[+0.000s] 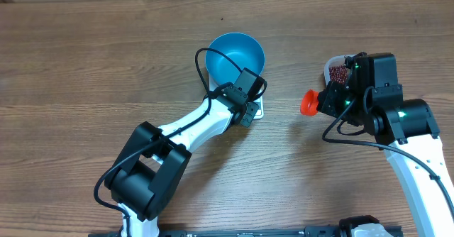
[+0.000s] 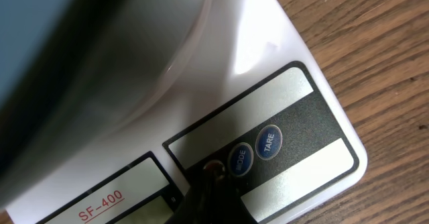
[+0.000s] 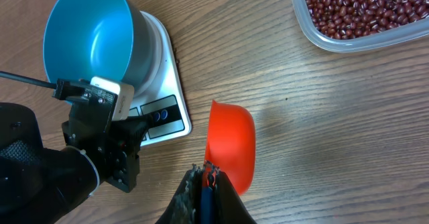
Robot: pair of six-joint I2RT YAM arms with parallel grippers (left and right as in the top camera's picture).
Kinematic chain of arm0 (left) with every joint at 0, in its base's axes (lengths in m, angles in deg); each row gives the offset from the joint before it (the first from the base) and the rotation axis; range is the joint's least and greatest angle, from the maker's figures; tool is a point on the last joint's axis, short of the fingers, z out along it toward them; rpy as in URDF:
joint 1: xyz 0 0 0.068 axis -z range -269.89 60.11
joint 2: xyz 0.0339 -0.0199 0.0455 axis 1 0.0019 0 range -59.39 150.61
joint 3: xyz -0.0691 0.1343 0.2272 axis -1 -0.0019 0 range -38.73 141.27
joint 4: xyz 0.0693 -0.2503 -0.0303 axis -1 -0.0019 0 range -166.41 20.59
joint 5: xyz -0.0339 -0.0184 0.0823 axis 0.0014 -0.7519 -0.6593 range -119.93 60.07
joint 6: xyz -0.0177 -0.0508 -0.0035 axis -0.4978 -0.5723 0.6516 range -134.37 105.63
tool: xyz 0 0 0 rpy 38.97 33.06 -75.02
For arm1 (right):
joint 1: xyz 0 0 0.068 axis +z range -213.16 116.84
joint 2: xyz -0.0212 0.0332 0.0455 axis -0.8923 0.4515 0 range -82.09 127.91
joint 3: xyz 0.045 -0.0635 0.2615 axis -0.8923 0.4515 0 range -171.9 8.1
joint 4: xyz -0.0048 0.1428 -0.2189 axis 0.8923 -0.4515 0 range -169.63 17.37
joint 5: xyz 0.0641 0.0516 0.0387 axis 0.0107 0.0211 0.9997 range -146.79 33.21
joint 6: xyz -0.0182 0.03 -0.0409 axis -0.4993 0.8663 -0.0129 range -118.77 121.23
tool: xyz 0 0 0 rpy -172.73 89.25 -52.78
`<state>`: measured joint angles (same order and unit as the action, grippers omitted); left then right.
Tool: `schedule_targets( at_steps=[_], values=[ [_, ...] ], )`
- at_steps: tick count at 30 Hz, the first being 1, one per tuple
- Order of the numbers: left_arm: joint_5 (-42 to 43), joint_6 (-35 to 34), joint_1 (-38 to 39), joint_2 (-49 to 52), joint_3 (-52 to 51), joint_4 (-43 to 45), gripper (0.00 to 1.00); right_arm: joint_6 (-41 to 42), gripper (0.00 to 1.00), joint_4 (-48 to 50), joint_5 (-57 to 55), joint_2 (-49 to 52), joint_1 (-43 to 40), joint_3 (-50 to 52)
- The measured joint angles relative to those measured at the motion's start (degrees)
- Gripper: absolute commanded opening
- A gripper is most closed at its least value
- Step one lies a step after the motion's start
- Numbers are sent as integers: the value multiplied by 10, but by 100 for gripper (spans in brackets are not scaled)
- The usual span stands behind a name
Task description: Scoop item into bowl and weigh 150g on scale
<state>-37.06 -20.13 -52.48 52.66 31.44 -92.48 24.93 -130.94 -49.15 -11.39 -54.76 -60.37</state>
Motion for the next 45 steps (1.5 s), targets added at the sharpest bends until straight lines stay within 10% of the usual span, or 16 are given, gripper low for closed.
schedule_targets(
  at_steps=[14, 15, 16, 45],
  values=[
    [15, -1, 0, -23, 26, -119, 4, 0, 4, 3, 0, 0, 0, 0],
    [16, 0, 0, -38, 26, -131, 24, 0, 4, 4, 0, 0, 0, 0],
    [16, 0, 0, -53, 26, -142, 100, 0, 4, 4, 0, 0, 0, 0],
    [136, 92, -164, -361, 25, -282, 100, -13, 4, 9, 0, 0, 0, 0]
  ],
)
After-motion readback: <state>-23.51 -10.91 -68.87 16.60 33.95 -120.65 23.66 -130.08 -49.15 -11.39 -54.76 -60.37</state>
